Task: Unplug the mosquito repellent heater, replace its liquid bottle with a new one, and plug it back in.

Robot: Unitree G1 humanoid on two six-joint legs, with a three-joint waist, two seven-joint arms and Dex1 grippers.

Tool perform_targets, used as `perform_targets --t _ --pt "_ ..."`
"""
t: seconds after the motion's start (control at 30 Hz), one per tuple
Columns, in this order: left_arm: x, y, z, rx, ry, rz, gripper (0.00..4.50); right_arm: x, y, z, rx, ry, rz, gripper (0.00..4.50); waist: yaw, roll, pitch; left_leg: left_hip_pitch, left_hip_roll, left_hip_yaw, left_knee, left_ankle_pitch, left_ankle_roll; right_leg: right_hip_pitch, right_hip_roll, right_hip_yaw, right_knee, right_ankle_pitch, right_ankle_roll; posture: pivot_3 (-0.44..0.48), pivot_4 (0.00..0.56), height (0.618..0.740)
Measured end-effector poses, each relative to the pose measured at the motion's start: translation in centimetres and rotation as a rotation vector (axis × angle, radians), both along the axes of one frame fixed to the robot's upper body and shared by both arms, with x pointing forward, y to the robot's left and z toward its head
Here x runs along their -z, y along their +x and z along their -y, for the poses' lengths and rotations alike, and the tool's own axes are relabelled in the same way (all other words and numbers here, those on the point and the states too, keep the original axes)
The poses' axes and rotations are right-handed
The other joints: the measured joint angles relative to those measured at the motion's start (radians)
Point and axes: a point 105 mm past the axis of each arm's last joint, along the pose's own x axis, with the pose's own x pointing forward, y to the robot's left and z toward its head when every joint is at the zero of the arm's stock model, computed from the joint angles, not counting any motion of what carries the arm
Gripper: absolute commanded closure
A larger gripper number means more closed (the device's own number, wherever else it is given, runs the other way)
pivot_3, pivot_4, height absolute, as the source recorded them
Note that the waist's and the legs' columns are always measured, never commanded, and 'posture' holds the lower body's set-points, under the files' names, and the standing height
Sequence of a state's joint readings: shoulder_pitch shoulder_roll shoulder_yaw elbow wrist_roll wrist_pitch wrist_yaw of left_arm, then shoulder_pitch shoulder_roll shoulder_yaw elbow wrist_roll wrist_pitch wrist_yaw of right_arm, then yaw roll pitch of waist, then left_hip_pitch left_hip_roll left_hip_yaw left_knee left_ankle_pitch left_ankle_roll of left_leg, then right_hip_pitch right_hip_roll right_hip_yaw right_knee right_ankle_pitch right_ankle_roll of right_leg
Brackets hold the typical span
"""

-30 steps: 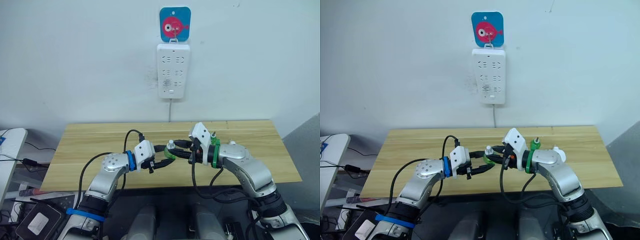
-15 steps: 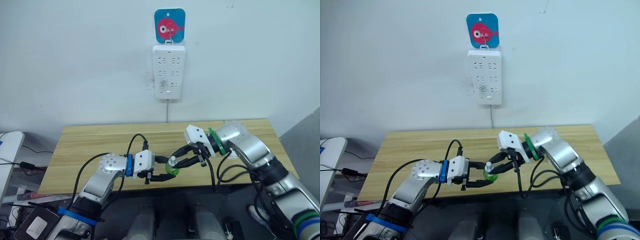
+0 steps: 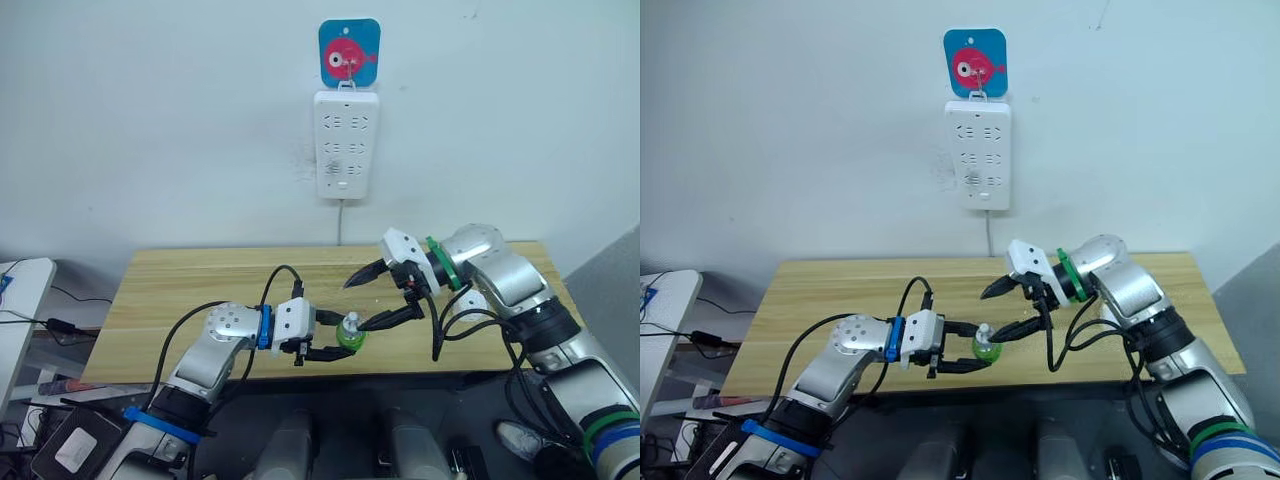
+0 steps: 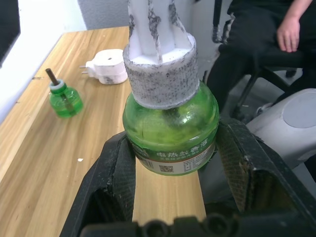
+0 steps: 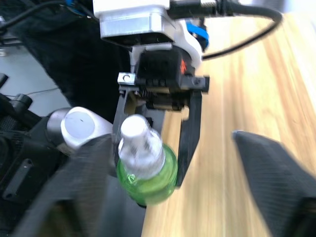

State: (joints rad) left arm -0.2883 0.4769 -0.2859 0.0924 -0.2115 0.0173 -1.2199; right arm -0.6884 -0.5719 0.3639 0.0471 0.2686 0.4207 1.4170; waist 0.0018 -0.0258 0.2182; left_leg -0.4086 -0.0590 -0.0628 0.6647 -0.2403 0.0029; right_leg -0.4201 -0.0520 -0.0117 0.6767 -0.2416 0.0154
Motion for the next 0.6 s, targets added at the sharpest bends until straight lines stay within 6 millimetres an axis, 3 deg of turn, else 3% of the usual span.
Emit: perform_targets --t 0.17,0.3,0.47,0.6 --pt "-0.2 0.5 -0.8 -0.058 -0.019 -0.016 2.29 1.2 -1.4 1.4 0.098 0.008 0.014 0.03 -0.001 0.0 0.0 0.0 0.001 0.0 0.0 0.0 0.0 0.0 0.0 0.0 0.0 0.0 0.0 0.005 0.156 0.74" --pt "-0.7 1.5 -0.8 -0.128 -0.058 -0.011 2.29 0.8 -2.1 -1.2 0.19 0.162 0.028 0.03 -0.006 0.0 -0.002 0.0 0.001 0.0 0.0 0.0 0.0 0.0 0.0 0.0 0.001 0.0 0.0 -0.007 0.158 0.74" --pt "-1.0 2.0 -0.2 -0.147 -0.081 -0.013 2.29 0.0 -1.4 -4.9 0.29 0.302 0.059 0.03 -0.005 0.0 -0.003 0.0 0.0 0.0 0.0 0.0 0.0 0.0 0.0 0.0 0.001 0.0 0.0 -0.01 0.156 0.74" --pt "-1.1 2.1 -0.2 -0.146 -0.08 -0.009 2.29 0.6 0.0 -5.3 0.365 0.297 0.096 0.03 -0.003 0.0 -0.004 0.0 -0.001 0.0 0.0 0.0 0.0 0.0 0.0 0.001 0.001 0.0 0.0 -0.01 0.153 0.74"
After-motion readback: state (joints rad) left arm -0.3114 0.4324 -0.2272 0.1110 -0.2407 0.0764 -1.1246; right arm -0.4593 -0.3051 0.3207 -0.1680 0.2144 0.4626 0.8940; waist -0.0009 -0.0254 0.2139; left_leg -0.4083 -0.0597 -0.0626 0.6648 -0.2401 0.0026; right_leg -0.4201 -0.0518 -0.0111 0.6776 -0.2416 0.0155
